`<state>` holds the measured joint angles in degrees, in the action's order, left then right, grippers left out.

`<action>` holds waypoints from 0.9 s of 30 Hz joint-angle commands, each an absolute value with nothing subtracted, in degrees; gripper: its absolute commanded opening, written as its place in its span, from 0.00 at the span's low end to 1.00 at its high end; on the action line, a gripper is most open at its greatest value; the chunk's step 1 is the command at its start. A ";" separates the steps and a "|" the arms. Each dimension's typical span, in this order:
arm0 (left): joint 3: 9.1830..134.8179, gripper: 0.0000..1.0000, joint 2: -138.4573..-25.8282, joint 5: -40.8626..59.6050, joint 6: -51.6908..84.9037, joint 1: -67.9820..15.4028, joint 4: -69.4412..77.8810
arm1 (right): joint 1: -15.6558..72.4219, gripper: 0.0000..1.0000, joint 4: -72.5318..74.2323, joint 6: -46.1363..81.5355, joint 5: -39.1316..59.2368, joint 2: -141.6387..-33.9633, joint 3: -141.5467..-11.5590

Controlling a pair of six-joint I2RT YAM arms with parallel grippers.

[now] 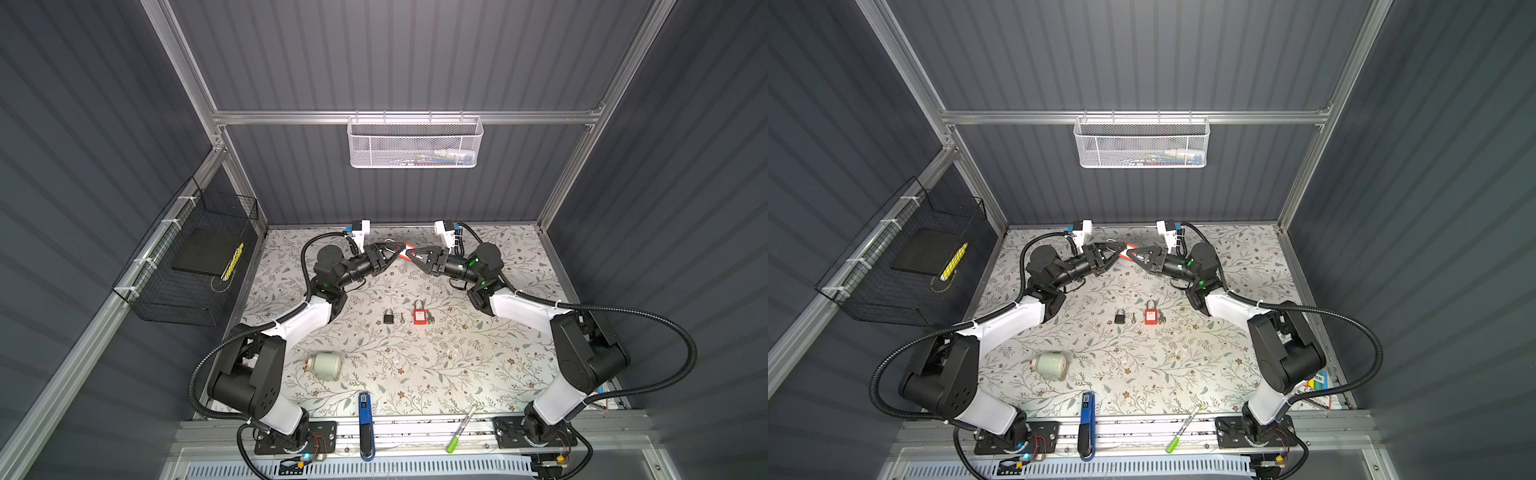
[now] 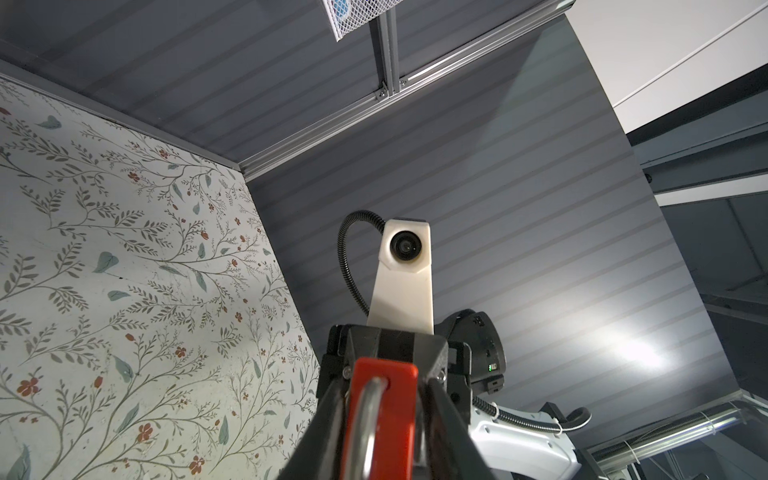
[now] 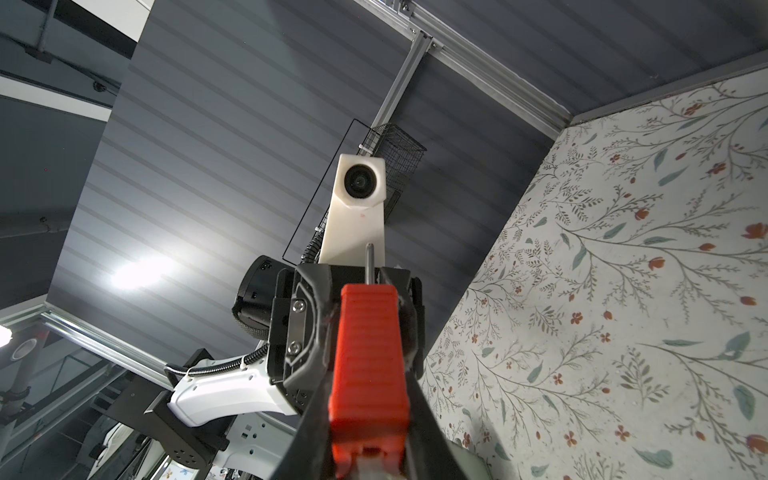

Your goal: Lock with the key

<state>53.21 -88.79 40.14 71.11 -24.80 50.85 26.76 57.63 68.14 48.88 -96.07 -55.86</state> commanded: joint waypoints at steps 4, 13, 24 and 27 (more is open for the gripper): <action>53.89 0.25 -89.17 41.88 69.88 -25.84 52.36 | 27.37 0.00 56.76 67.58 50.36 -96.83 -57.66; 52.59 0.00 -89.27 40.74 71.41 -25.75 55.33 | 26.86 0.39 56.18 67.17 49.93 -95.21 -56.31; 52.61 0.00 -89.81 40.74 72.30 -25.66 57.07 | 23.21 0.64 63.51 72.34 50.02 -91.77 -49.75; 52.67 0.00 -89.66 40.78 72.01 -25.66 56.54 | 23.03 0.65 63.13 72.20 50.08 -91.49 -49.48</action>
